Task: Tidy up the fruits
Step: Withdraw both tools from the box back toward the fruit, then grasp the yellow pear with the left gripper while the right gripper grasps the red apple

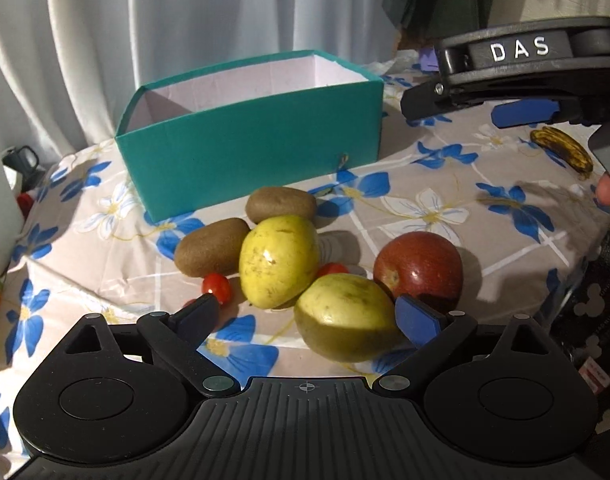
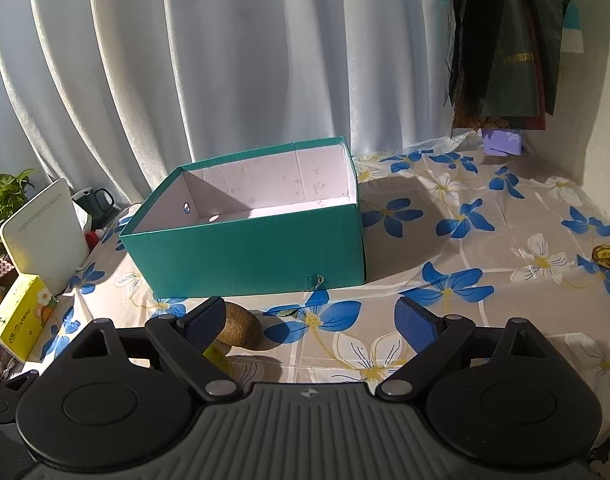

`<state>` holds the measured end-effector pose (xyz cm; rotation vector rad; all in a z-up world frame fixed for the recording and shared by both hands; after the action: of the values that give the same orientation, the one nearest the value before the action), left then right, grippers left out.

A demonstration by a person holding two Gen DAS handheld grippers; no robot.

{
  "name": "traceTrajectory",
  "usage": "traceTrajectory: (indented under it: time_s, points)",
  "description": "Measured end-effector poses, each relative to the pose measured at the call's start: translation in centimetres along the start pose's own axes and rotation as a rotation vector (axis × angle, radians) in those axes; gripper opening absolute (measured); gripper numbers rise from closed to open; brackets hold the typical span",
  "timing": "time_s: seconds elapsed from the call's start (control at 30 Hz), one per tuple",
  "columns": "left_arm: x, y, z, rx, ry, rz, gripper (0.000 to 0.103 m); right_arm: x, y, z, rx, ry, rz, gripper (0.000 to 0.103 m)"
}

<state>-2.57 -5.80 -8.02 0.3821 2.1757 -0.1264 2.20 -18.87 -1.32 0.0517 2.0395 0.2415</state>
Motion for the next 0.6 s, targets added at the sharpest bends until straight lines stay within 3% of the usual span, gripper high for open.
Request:
traceTrajectory:
  time_s: [0.1,0.33,0.47,0.6]
  points:
    - [0.7,-0.6,1.1,0.022,0.039,-0.010,0.089,0.0,0.0,-0.3,0.000,-0.005,0.002,0.092]
    - [0.8,-1.6,2.8,0.043,0.036,-0.006,0.089,0.2,-0.2,-0.8,0.004,0.000,-0.020,0.092]
    - [1.8,-1.9,4.1,0.073,0.102,-0.035,0.087,0.4,-0.2,-0.7,0.000,0.007,-0.016,0.092]
    - [2.3,-1.8,4.9,0.070,0.130,-0.046,0.077,0.5,-0.6,-0.7,0.006,0.012,-0.015,0.092]
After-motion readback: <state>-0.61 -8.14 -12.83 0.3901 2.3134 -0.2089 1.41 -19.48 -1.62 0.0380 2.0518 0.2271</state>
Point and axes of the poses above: each gripper's, at about its wrist camera, not at the fingertips, and z roughly the way its jaws point, y to its left, x to its underside, the point moved 10 cm from there along z, roughly the way its jaws point, and after that the axes turned 10 degrees about -y, right-handed, at the moved point
